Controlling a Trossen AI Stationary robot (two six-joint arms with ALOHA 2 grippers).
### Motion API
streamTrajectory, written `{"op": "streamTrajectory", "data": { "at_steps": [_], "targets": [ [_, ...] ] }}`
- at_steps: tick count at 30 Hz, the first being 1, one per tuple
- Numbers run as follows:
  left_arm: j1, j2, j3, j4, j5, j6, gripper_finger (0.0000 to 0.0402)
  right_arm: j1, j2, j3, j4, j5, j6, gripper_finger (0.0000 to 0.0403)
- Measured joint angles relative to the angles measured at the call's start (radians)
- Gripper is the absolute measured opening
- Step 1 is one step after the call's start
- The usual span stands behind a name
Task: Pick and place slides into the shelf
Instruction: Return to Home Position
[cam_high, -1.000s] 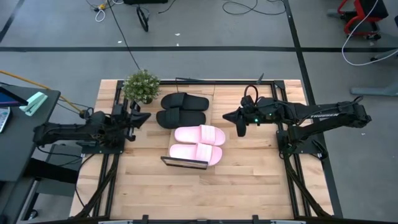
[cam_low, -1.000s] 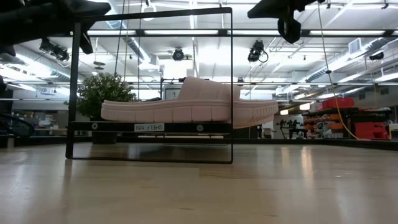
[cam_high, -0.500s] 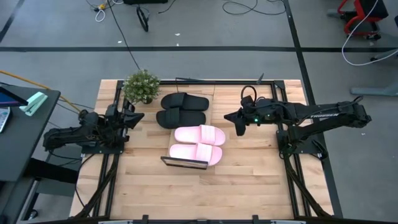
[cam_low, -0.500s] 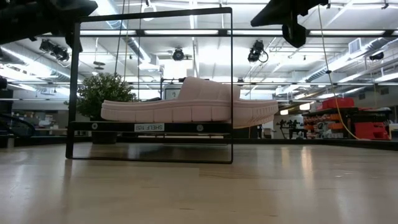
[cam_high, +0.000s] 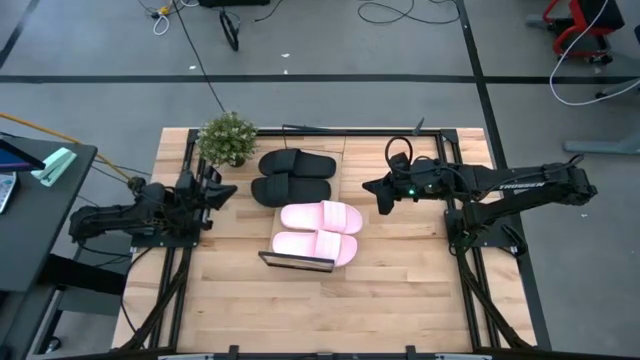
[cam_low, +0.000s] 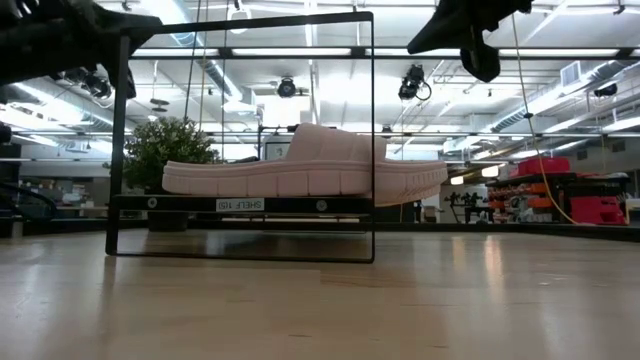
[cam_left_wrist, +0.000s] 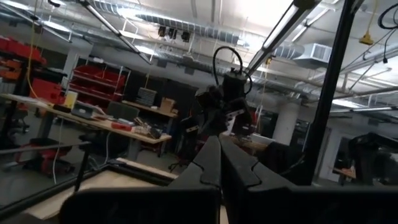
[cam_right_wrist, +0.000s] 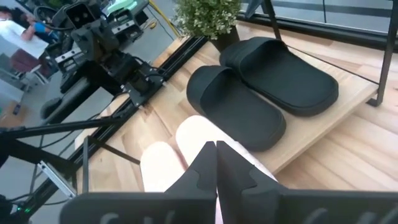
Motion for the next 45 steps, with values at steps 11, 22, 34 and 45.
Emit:
{"op": "streamTrajectory", "data": {
  "at_steps": [11,22,34,45],
  "targets": [
    [-0.001,-0.001,-0.001,-0.132,0.026,0.032,0.0001,0.0,0.0,0.0,-0.015,0.012,0.025,0.0001],
    [-0.051,-0.001,-0.002,-0.335,0.035,0.039,0.0001,0.0,0.0,0.0,-0.022,0.014,0.041,0.0001],
    [-0.066,-0.001,-0.002,-0.368,0.037,0.051,0.0006,0.0,0.0,0.0,-0.023,0.014,0.02,0.0001],
    [-0.066,-0.001,-0.002,-0.367,0.036,0.024,0.0034,0.025,0.0,0.0,-0.097,0.014,-0.146,0.0001]
  ]
}}
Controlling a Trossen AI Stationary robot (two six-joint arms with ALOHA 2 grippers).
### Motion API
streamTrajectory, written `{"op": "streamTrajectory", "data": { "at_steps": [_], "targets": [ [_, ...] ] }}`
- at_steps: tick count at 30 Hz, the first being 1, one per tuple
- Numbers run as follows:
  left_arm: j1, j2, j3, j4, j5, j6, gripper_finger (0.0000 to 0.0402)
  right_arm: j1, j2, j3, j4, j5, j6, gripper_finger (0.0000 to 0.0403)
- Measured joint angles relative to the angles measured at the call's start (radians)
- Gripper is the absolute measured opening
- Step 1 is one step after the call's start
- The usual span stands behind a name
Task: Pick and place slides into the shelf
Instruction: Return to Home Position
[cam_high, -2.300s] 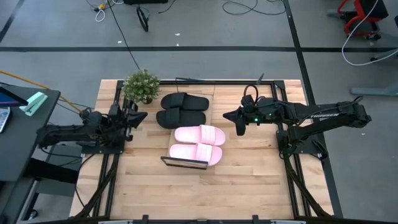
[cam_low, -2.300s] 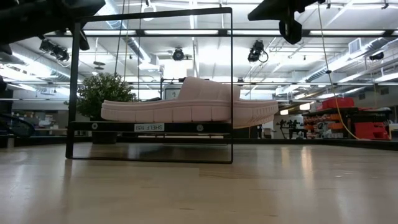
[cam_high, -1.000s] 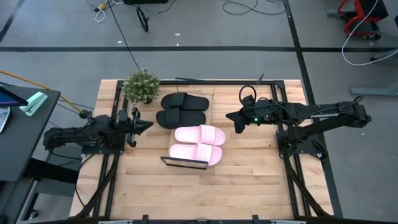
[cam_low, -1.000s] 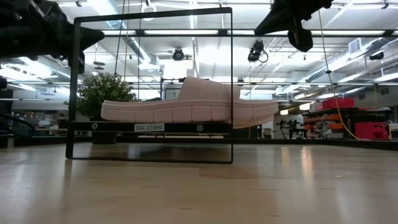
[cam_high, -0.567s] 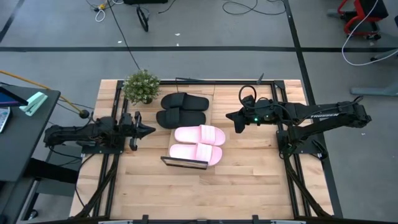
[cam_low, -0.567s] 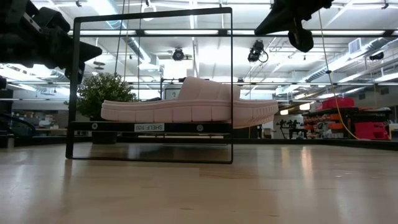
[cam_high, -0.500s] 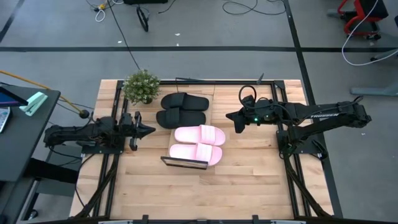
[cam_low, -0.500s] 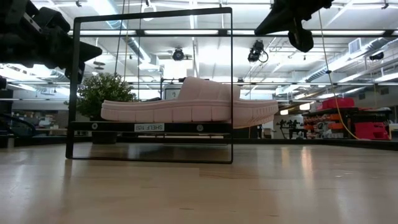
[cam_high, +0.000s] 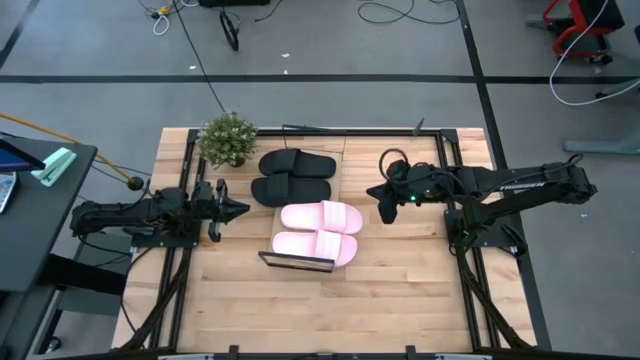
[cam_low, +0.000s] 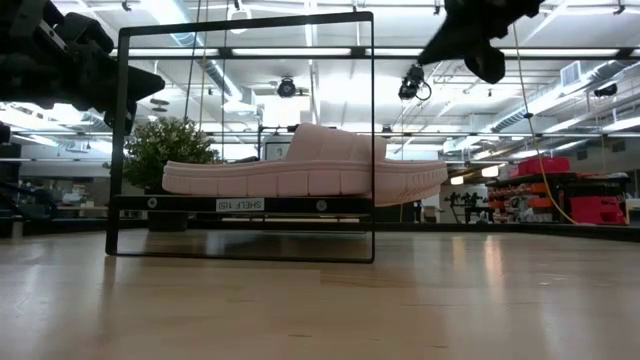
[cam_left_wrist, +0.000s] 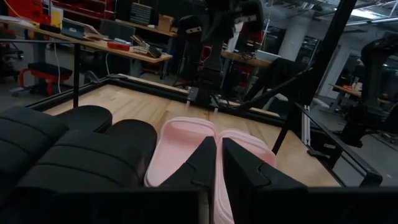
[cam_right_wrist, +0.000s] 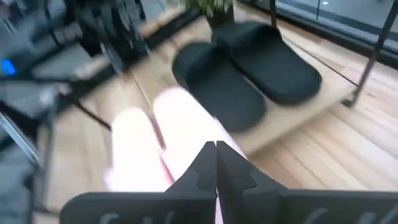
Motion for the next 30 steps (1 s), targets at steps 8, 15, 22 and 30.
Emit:
{"op": "streamTrajectory", "data": {
  "at_steps": [8,15,22,30],
  "targets": [
    [0.0,0.0,0.0,0.0,0.0,-0.001,0.0026,0.004,-0.107,-0.098,-0.042,-0.042,-0.114,0.0],
    [0.0,0.0,0.0,0.001,-0.001,-0.003,0.0018,0.017,-0.427,-0.373,0.202,-0.057,-0.05,0.0],
    [0.0,0.0,0.0,0.001,-0.001,-0.003,0.003,0.017,-0.679,-0.559,0.303,-0.05,-0.078,0.0],
    [0.0,0.0,0.0,0.002,-0.001,-0.002,0.0035,0.017,-0.882,-0.708,0.39,-0.113,-0.102,0.0]
  ]
}}
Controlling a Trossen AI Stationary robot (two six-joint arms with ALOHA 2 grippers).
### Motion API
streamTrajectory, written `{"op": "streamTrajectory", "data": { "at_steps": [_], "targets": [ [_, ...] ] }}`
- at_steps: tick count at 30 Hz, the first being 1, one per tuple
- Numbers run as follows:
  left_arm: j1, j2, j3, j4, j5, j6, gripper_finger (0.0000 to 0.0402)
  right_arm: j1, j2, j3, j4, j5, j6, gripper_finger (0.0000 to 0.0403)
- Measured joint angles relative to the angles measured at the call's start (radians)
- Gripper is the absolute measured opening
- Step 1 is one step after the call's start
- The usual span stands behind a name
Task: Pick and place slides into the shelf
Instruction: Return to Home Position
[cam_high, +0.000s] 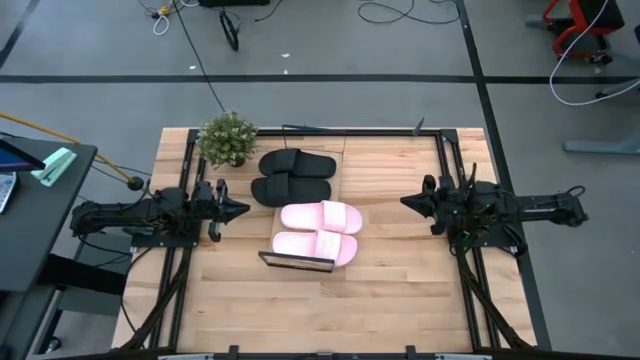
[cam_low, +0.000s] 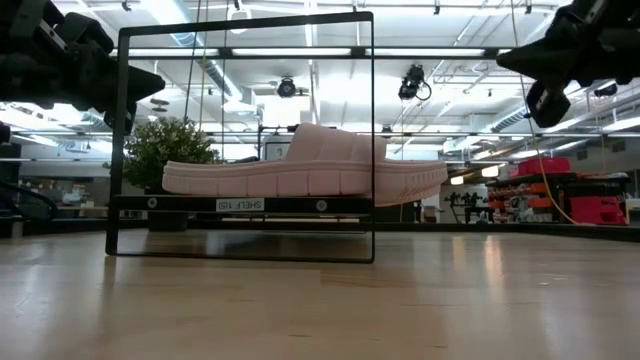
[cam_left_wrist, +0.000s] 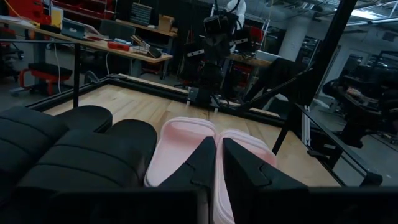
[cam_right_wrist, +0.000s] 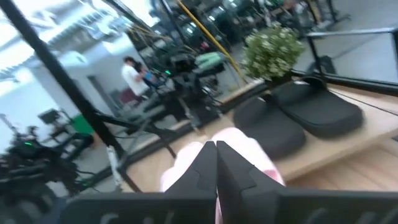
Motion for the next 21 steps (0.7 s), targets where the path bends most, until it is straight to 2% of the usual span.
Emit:
{"op": "streamTrajectory", "data": {
  "at_steps": [5,11,21],
  "targets": [
    [0.0,0.0,0.0,0.0,0.0,0.0,0.0026,0.0,-0.06,-0.083,0.127,-0.032,0.0,0.0],
    [0.0,0.0,0.0,0.0,0.0,0.0,0.0019,0.0,-0.073,-0.14,0.233,-0.066,0.001,0.0],
    [0.0,0.0,0.0,0.0,0.0,0.0,0.0031,0.0,-0.073,-0.142,0.227,-0.121,-0.076,0.0]
  ]
}}
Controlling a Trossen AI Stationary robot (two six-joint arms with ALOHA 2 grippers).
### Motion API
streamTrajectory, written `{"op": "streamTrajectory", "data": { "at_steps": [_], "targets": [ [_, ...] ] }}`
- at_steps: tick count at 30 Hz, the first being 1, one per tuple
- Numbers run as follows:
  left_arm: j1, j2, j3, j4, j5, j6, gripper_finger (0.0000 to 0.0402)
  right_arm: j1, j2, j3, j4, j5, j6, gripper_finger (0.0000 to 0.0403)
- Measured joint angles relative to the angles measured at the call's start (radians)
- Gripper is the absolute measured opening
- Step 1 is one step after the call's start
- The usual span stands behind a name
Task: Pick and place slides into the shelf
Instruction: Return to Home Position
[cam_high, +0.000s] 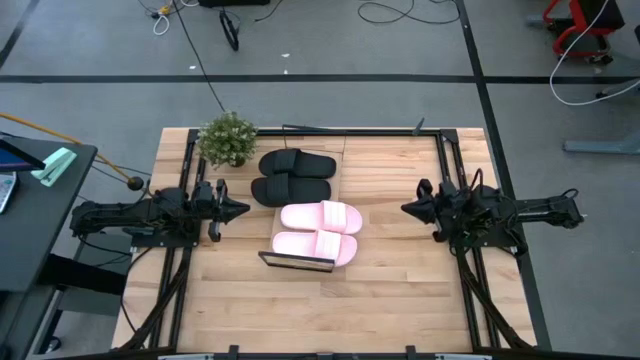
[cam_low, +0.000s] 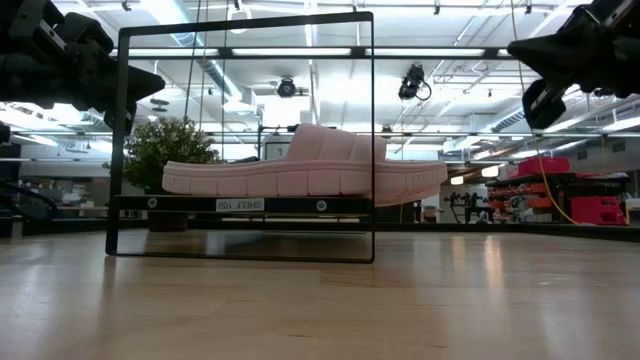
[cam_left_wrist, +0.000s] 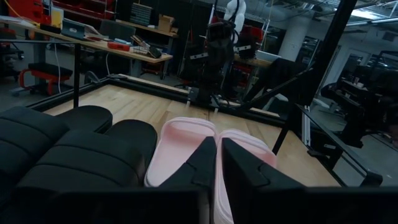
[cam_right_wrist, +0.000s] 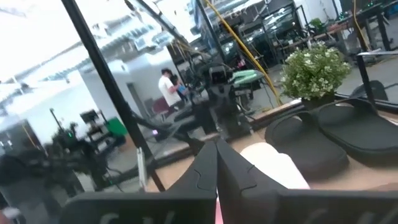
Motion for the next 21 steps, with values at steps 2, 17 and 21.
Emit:
{"op": "streamTrajectory", "data": {
  "at_steps": [2,17,21],
  "targets": [
    [0.0,0.0,0.0,0.0,0.0,0.0,0.0034,0.0,0.0,0.0,-0.034,-0.002,-0.028,0.0],
    [0.0,0.0,0.0,0.0,0.0,0.0,0.0021,0.0,0.001,0.0,-0.22,-0.087,-0.111,0.0],
    [0.0,0.0,0.0,0.0,0.0,0.0,0.0026,0.0,0.0,0.0,-0.22,-0.087,-0.13,0.0]
  ]
}}
